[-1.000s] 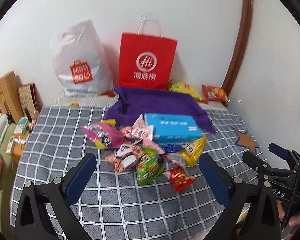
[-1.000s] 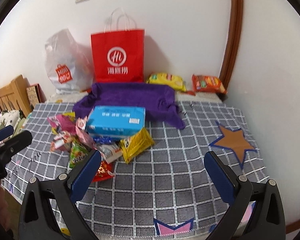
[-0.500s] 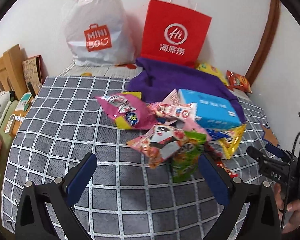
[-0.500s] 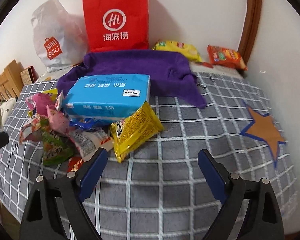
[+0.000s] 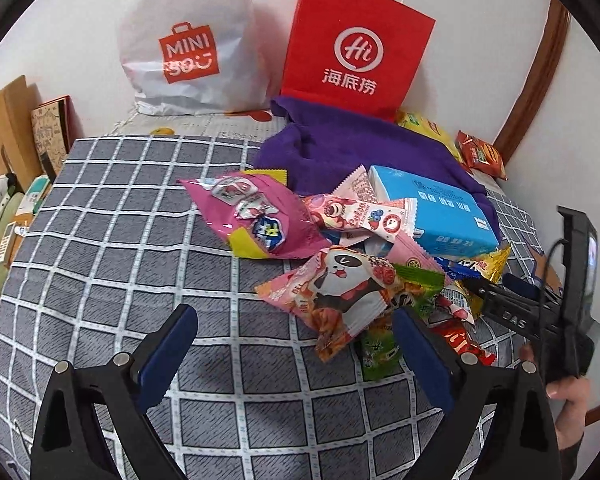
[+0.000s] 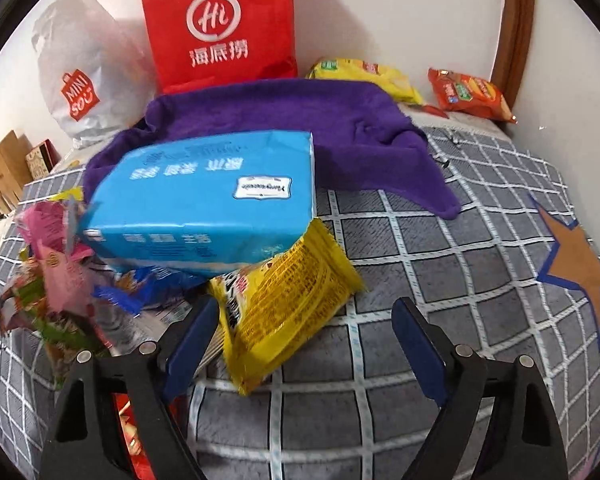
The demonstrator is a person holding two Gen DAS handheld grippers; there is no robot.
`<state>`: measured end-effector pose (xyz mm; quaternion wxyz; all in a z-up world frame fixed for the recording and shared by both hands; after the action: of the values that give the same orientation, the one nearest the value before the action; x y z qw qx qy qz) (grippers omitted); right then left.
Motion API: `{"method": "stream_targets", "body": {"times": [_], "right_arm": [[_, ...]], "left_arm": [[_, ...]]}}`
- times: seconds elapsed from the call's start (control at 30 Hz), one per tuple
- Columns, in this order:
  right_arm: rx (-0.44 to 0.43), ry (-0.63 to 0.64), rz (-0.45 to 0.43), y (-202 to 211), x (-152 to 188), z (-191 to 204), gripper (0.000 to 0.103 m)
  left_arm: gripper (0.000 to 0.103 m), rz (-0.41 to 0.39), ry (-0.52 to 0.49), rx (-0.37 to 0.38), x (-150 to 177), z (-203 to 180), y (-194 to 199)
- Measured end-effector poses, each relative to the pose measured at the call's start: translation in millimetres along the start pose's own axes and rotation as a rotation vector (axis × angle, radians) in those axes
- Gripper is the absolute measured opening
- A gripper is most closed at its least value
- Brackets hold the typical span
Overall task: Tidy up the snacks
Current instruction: 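Grasp the yellow chip packet with the right tool while the left grasps a panda-print packet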
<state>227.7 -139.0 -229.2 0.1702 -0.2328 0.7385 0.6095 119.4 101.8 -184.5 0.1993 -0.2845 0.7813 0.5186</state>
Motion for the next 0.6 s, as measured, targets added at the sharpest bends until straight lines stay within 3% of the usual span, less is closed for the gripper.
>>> {"method": "stream_targets", "body": {"times": [0.2, 0.33, 0.6], "right_arm": [[-0.022, 0.008, 0.006, -15, -1, 6, 0.083], [-0.040, 0.003, -0.010, -13, 0, 3, 0.071], [-0.026, -0.012, -0.015, 0, 8, -18, 0.070]], "left_arm": [[0.098, 0.010, -0.010, 0.014, -1, -2, -11], [0.098, 0.029, -0.028, 0.010, -4, -2, -24], [0.098, 0.050, -0.025, 0.003, -7, -2, -51]]}}
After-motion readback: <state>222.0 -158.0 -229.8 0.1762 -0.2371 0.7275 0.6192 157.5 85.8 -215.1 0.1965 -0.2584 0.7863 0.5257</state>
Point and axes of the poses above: each gripper's, at about its wrist camera, not at the fingertips, and y roughly against the way its jaws point, z to its left, x to its underside, the point moved 4 cm from there along -y, roughly the way its jaws point, and after that the axes turned 15 degrees about x, right-handed, at the moved point
